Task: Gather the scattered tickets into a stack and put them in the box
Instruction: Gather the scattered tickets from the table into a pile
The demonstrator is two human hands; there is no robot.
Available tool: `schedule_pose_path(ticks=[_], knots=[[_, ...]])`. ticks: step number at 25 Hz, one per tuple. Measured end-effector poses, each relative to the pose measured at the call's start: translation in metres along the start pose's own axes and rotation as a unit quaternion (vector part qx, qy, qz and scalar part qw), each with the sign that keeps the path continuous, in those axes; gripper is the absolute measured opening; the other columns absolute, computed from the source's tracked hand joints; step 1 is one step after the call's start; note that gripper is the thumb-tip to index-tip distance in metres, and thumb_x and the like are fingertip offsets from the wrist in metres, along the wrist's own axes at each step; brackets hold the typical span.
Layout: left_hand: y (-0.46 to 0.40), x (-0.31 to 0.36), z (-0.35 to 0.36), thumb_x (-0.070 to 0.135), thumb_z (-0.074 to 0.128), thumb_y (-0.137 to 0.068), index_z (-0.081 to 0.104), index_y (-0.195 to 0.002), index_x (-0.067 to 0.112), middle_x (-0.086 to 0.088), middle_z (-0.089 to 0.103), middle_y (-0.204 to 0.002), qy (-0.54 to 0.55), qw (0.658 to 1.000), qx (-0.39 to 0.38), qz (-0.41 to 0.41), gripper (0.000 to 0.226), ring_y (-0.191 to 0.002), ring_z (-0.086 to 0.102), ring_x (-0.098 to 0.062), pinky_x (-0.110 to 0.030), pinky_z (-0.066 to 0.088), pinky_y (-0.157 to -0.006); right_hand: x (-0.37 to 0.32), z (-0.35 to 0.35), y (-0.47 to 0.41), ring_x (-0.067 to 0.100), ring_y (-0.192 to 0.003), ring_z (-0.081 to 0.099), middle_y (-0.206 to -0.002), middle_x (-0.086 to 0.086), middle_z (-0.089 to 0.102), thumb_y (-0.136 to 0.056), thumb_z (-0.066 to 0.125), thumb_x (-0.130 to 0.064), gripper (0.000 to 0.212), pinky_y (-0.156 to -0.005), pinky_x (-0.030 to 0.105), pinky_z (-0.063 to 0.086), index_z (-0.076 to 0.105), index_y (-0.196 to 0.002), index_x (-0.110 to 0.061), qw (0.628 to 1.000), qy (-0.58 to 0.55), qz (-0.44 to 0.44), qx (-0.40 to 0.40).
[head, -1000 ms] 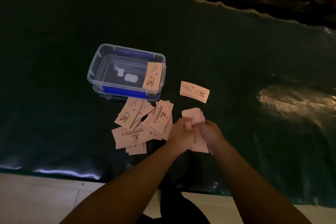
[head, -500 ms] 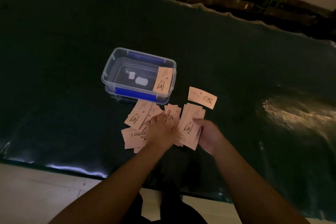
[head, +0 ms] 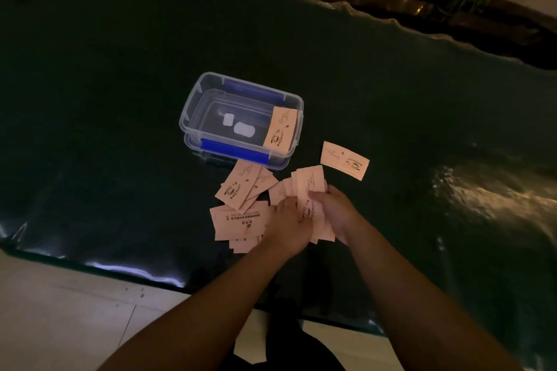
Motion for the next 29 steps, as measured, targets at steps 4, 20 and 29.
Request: schedule_pose_path(ticks=[4,20,29], knots=[[0.009,0.001,0.006,0.024,0.057,-0.099,0.048,-0.144,0.032,0.007,0.052,-0.145,0.071,0.997,0.006,0.016,0.046,-0.133,0.050,-0.015,-0.039,0.047,-0.104,0.012,-0.019,0.000,0.028,-0.118,0.068,-0.146,0.009,0.066,-0.102,0.068,-0.018,0.049,-0.107,0.056,0.054,0.056,-0.150,-0.020,0.999,-0.049,-0.016,-0.019],[0.030,-0.033,0.026,0.015,0.069,-0.093,0.049,-0.111,0.031,0.015,0.054,-0.097,0.267,0.945,0.036,-0.188,0.031,-0.080,0.052,-0.002,-0.023,0.049,-0.064,0.073,-0.039,0.016,0.036,-0.125,0.067,-0.137,0.014,0.070,-0.101,0.065,-0.007,0.050,-0.111,0.063,0.050,0.056,-0.148,-0.020,0.987,-0.133,0.054,-0.072],[0.020,-0.032,0.030,0.024,0.060,-0.101,0.064,-0.119,0.024,-0.004,0.071,-0.109,0.337,0.913,0.016,-0.230,0.018,-0.095,0.071,-0.021,-0.031,0.060,-0.064,0.063,-0.048,0.032,0.037,-0.129,0.064,-0.139,0.016,0.069,-0.100,0.062,-0.005,0.046,-0.102,0.059,0.051,0.058,-0.143,-0.020,0.966,-0.246,0.031,-0.076]])
Point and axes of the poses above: each hand's wrist, its own y-axis away from the middle knuckle, its own z-axis out of the palm, x = y × z, the point moved 5 cm from there along -y, towards the middle knuckle
